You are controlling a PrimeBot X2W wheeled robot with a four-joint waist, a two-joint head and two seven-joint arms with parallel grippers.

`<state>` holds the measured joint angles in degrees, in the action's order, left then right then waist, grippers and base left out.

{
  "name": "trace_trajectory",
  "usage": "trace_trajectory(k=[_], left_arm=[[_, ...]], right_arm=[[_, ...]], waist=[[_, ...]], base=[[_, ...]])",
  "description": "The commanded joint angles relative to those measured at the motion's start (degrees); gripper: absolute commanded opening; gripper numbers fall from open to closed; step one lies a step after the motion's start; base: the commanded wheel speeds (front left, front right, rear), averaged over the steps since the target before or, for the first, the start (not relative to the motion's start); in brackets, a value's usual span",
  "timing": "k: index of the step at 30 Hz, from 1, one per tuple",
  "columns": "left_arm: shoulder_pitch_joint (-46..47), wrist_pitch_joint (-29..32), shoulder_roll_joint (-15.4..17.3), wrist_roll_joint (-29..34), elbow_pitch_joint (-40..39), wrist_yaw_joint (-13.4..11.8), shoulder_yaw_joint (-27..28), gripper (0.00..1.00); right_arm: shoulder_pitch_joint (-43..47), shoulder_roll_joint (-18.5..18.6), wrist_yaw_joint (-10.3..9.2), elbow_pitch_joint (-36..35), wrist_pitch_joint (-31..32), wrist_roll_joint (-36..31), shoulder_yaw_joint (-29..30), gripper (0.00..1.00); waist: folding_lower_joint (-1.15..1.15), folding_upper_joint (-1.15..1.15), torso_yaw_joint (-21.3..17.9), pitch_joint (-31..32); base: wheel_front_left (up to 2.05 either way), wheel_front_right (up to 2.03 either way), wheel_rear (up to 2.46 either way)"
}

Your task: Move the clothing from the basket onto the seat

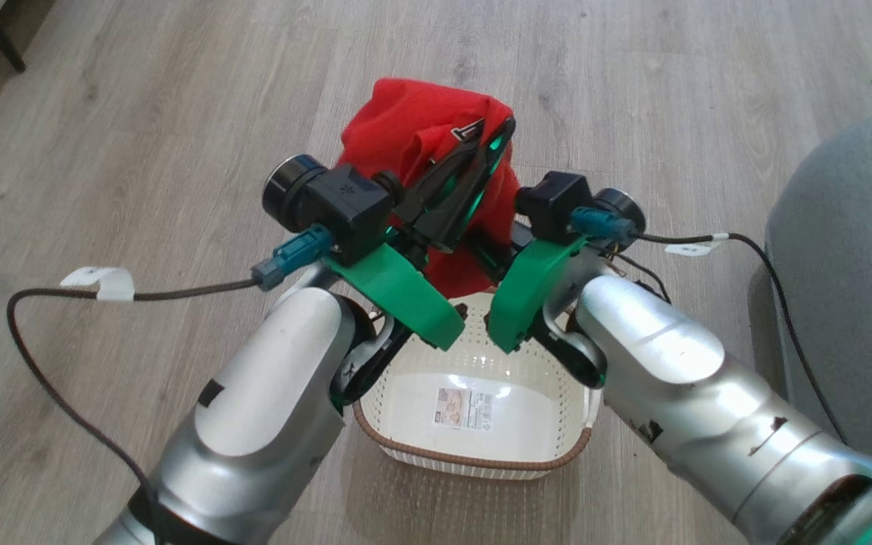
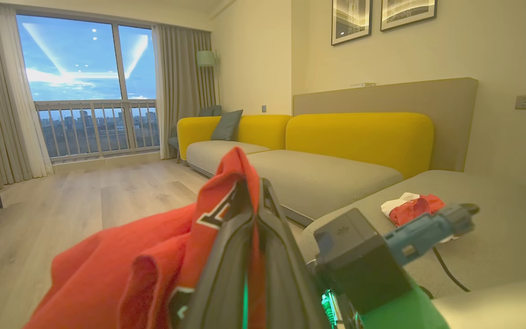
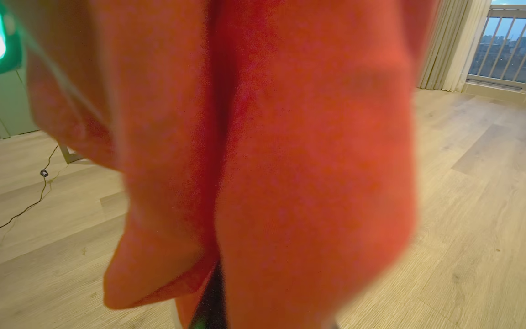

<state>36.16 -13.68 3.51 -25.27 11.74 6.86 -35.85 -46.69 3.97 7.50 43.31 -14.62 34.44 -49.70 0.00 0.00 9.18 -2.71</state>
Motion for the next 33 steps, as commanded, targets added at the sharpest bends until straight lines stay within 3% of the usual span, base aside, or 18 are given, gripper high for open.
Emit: trace_trajectory(k=[1, 6, 7, 8, 9, 10, 21, 33], left_arm=[[1.62, -0.44, 0.47, -0.24, -1.43, -0.12, 2.03, 0.0], [0.93, -0.66, 0.89, -0.32, -0.24, -0.33, 2.24, 0.0], [0.74, -0.68, 1.0, -0.35, 0.19, -0.33, 2.18, 0.15], [0.54, -0.73, 1.11, -0.38, 0.57, -0.35, 2.19, 0.39], [0.32, -0.75, 1.24, -0.49, 1.02, -0.34, 2.17, 0.81], [0.11, -0.78, 1.38, -0.55, 1.51, -0.33, 2.14, 1.0], [-1.63, -1.25, 3.47, -0.37, 6.24, 0.17, 1.96, 1.0], [-3.86, -1.3, 4.47, 1.45, 7.16, 0.57, 1.71, 1.0]], right_arm=[[-1.56, -1.08, -0.01, -1.1, -0.38, 0.34, 1.07, 0.0], [-0.13, -0.93, -0.01, -2.18, -0.38, -0.29, 4.97, 0.0], [0.36, -0.77, -0.01, -2.61, -0.38, -0.47, 5.86, 0.0], [0.91, -0.58, -0.01, -3.16, -0.38, -0.56, 6.88, 0.0], [1.4, -0.23, -0.01, -3.72, -0.38, -0.73, 7.96, 0.0], [1.94, 0.23, -0.01, -4.34, -0.38, -0.95, 9.18, 0.0], [8.0, 4.91, -0.01, -10.2, -0.38, -3.43, 20.99, 0.0], [13.43, 5.25, -0.01, -14.01, -0.38, -5.86, 26.54, 0.0]], waist=[[0.0, 0.0, -0.1, -0.02], [0.0, 0.0, -1.42, 0.04], [0.0, 0.0, -1.8, 0.09], [0.0, 0.0, -2.26, 0.12], [0.0, 0.0, -2.78, 0.06], [0.0, 0.0, -3.29, 0.03], [0.0, 0.0, -12.6, -1.61], [0.0, 0.0, -26.43, -2.36]], base=[[0.0, 0.0, 0.0], [0.0, 0.0, 0.0], [0.0, 0.0, 0.0], [0.0, 0.0, 0.0], [0.0, 0.0, 0.0], [0.0, 0.0, 0.0], [0.0, 0.0, 0.0], [0.0, 0.0, 0.0]])
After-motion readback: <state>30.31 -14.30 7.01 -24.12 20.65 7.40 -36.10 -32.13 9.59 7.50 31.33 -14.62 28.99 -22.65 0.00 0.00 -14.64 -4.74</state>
